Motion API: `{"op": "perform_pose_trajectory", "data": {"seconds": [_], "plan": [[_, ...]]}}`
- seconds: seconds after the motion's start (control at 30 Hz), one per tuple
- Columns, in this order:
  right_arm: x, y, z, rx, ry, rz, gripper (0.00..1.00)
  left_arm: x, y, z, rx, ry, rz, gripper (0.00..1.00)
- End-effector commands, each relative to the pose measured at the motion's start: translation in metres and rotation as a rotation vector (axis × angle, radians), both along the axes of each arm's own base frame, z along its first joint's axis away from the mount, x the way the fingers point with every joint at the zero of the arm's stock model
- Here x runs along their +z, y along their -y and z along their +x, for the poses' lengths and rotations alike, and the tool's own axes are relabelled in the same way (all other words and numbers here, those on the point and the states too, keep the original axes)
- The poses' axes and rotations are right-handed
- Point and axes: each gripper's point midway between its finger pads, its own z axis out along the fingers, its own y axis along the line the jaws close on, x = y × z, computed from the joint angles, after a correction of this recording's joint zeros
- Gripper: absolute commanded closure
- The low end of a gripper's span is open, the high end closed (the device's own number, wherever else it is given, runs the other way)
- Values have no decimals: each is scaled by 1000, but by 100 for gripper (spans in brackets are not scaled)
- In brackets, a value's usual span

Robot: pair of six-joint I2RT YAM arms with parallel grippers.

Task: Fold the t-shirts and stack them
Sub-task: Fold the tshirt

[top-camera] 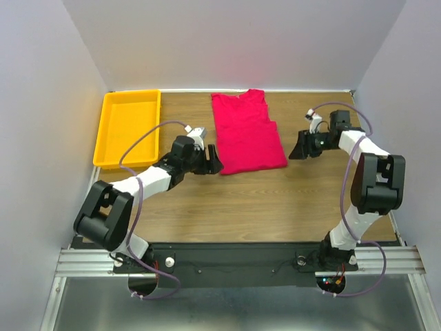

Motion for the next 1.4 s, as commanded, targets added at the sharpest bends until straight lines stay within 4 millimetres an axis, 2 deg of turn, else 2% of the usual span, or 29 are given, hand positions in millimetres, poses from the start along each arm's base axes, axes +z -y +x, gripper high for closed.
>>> {"op": "perform_pose_trajectory", "data": {"seconds": [0.0,0.07,0.33,0.47,0.63,0.67,0.77,0.8,0.87,0.9,1.03,1.17,1.23,1.27,1.33,1.37], "plan": [[-12,-17,-1,-13,-73,94,37,-5,21,-7,-16,-72,-143,24],[-25,-19,-4,-15,-116,108,37,-21,23,-7,-13,-118,-140,25],[-47,-24,-10,-25,-205,157,39,-54,37,1,0,-225,-125,28],[-52,-26,-8,-30,-225,173,41,-64,39,7,28,-253,-120,31],[-56,-29,-1,-37,-240,179,46,-68,42,16,50,-269,-120,39],[-57,-29,1,-43,-244,182,47,-69,42,17,55,-267,-115,43],[-59,-30,1,-48,-256,191,58,-72,42,17,48,-271,-108,54],[-58,-31,0,-46,-259,194,66,-72,43,16,41,-271,-108,62],[-59,-31,-2,-39,-254,191,74,-75,41,11,28,-279,-102,68],[-59,-31,-6,-38,-257,187,80,-77,40,7,23,-287,-97,74],[-54,-27,-22,-18,-214,143,99,-80,36,-12,-13,-317,-103,82],[-45,-20,-45,14,-177,59,99,-74,36,-40,-66,-342,-120,85],[-44,-14,-56,48,-160,6,99,-79,36,-65,-97,-383,-109,85],[-41,-13,-64,61,-154,-11,99,-71,39,-72,-115,-374,-119,85],[-43,-8,-81,106,-163,-56,99,-74,43,-100,-146,-420,-117,85],[-38,-5,-89,106,-176,-81,100,-70,43,-113,-163,-427,-128,85]]}}
